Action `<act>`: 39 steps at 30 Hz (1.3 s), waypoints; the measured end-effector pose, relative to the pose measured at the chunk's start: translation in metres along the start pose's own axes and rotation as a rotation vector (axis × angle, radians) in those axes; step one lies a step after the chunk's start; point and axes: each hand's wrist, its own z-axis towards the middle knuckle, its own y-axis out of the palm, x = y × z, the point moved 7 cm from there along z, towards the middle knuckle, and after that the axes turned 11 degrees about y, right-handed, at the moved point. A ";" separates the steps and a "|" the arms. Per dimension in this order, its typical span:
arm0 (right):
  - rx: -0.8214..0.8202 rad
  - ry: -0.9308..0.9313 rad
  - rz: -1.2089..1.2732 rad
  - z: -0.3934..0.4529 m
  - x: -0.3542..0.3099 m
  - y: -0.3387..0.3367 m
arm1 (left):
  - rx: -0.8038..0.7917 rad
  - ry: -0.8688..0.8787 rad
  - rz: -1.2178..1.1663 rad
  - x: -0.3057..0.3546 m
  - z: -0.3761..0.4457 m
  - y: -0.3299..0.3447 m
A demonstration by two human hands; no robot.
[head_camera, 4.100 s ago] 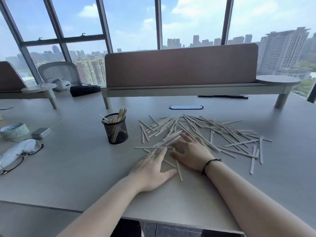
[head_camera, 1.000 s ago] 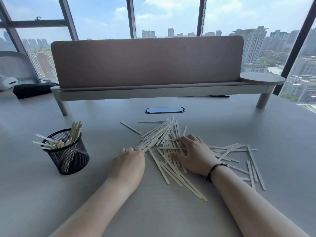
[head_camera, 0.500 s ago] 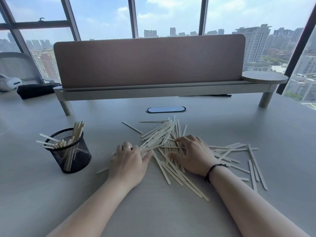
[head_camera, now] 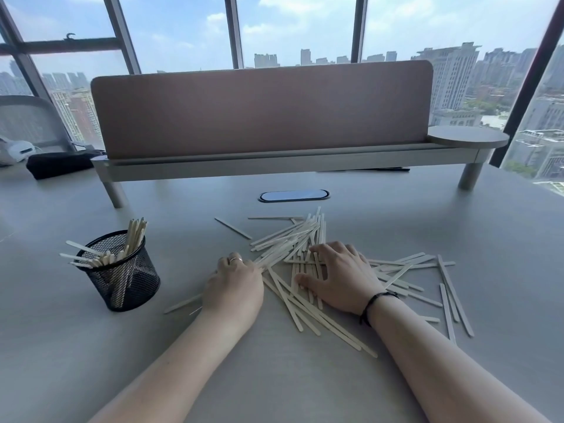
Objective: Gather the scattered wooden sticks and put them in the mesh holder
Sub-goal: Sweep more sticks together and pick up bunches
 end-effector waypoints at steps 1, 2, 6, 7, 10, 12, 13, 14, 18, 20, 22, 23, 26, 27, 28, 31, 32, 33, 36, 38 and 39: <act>-0.001 0.001 0.001 0.000 0.000 0.000 | -0.012 0.007 0.024 0.002 0.001 0.000; -0.001 0.001 0.002 -0.001 0.000 0.000 | -0.022 0.012 0.043 0.003 0.001 0.000; -0.006 0.000 -0.001 -0.002 0.000 0.001 | -0.063 -0.002 0.043 0.001 0.002 0.002; -0.006 0.000 -0.002 -0.002 0.000 0.001 | -0.074 -0.006 0.033 0.000 0.003 0.003; -0.003 0.001 -0.001 -0.001 0.000 0.001 | -0.110 -0.030 -0.036 -0.006 0.004 0.005; -0.005 0.002 -0.002 -0.001 0.000 0.001 | -0.115 -0.050 -0.099 -0.012 0.005 0.009; -0.005 0.003 -0.002 -0.001 0.000 0.001 | -0.112 -0.057 -0.129 -0.014 0.006 0.011; -0.005 0.002 -0.002 -0.001 0.000 0.002 | -0.107 -0.064 -0.157 -0.016 0.005 0.012; -0.007 -0.001 -0.005 0.000 -0.001 0.002 | -0.059 -0.040 -0.160 -0.014 0.001 0.010; -0.008 -0.001 -0.008 0.000 -0.001 0.002 | -0.032 -0.026 -0.155 -0.012 -0.002 0.009; -0.008 -0.002 -0.012 0.000 -0.001 0.002 | -0.012 -0.018 -0.174 -0.010 -0.002 0.007; -0.009 -0.003 -0.013 0.000 -0.001 0.002 | -0.011 -0.017 -0.174 -0.009 -0.001 0.007; -0.007 -0.006 -0.007 -0.001 -0.001 0.002 | -0.044 -0.031 -0.149 -0.007 -0.001 0.008; -0.007 -0.007 -0.006 -0.001 -0.001 0.002 | -0.057 -0.036 -0.145 -0.007 -0.001 0.008; -0.007 -0.008 -0.006 -0.001 -0.001 0.002 | -0.066 -0.038 -0.146 -0.008 -0.001 0.008; -0.011 -0.009 -0.007 -0.001 -0.001 0.002 | -0.066 -0.032 -0.169 -0.008 -0.001 0.007; -0.011 -0.011 -0.009 -0.001 -0.001 0.002 | -0.060 -0.028 -0.173 -0.008 -0.001 0.007; -0.011 -0.012 -0.010 -0.001 -0.001 0.002 | -0.053 -0.026 -0.172 -0.008 -0.001 0.006; -0.018 -0.012 -0.014 -0.001 -0.001 0.002 | -0.033 -0.033 -0.131 -0.007 -0.001 0.004; -0.021 -0.010 -0.015 -0.001 -0.001 0.002 | -0.025 -0.039 -0.085 -0.005 -0.001 0.001; -0.021 -0.009 -0.014 -0.002 -0.001 0.002 | -0.023 -0.036 -0.052 -0.003 -0.001 0.000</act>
